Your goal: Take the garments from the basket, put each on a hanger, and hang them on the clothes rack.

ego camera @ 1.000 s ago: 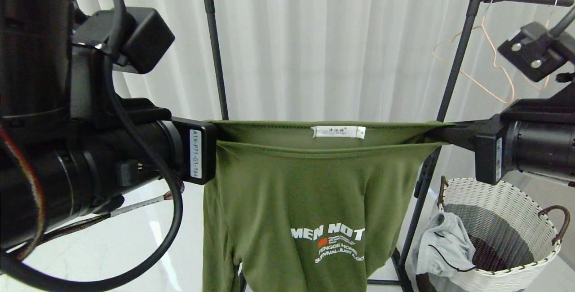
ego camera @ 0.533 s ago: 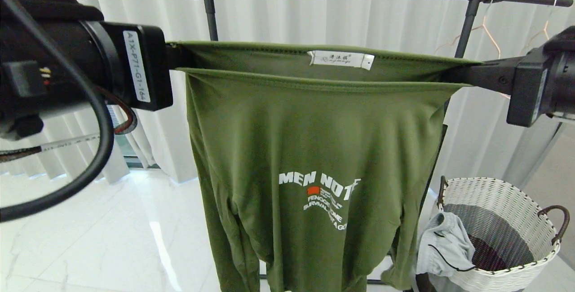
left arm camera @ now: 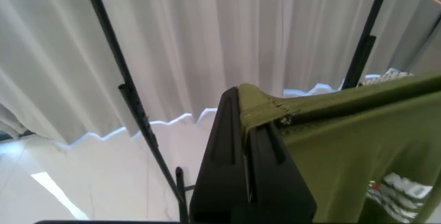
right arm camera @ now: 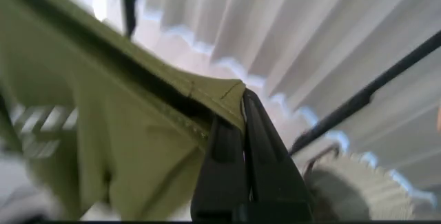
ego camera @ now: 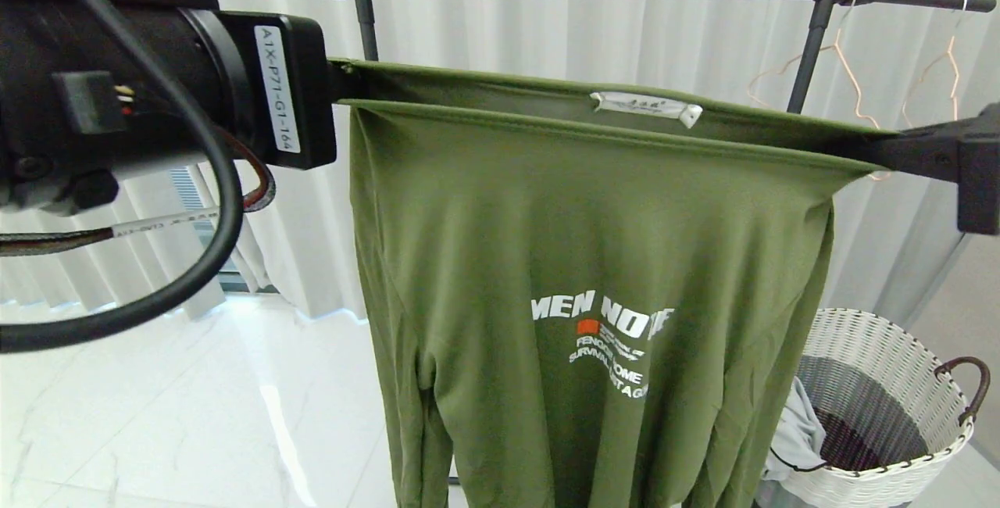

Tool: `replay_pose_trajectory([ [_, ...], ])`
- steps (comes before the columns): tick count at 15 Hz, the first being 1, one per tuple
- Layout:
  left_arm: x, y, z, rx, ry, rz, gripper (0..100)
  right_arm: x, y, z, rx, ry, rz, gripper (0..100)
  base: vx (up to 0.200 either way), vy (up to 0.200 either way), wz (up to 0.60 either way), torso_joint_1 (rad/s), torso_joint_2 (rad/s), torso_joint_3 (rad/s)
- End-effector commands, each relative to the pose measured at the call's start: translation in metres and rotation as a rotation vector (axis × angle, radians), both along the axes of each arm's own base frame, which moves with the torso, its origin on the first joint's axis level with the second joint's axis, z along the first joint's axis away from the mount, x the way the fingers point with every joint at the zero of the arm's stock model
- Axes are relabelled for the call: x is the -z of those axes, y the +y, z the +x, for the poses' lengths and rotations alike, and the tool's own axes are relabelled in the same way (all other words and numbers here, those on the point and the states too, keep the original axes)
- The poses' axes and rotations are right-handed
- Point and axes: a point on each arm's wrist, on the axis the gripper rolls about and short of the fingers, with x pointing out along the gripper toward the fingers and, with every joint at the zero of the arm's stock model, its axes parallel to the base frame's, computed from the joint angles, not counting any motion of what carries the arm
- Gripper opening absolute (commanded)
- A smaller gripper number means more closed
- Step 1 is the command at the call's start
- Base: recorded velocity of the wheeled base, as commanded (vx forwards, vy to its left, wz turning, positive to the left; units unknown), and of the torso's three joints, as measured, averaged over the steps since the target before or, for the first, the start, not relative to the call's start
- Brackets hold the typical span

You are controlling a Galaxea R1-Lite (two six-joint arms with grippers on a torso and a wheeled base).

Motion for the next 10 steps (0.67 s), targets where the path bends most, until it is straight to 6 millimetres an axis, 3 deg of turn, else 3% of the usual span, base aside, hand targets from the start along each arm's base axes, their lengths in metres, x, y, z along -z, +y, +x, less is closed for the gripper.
replay_pose_trajectory([
  [1,0.007,-0.013,0.012,-0.006,0.02,0.023,0,-0.001,-0.023,-0.033,-0.041,0.046,-0.002,0,0.0,0.0,0.0,0.0,0.0,0.0],
  [3,0.004,-0.024,0.022,0.006,0.013,0.015,0,0.009,-0.038,-0.062,-0.14,0.163,-0.026,0,0.0,0.0,0.0,0.0,0.0,0.0],
  [5,0.0,-0.033,0.029,0.007,0.007,0.007,0,0.017,-0.045,-0.078,-0.215,0.213,-0.015,0,0.0,0.0,0.0,0.0,0.0,0.0],
  [10,0.005,-0.038,0.033,0.038,0.025,0.011,0,0.023,-0.044,-0.079,-0.238,0.228,-0.024,0,0.0,0.0,0.0,0.0,0.0,0.0],
])
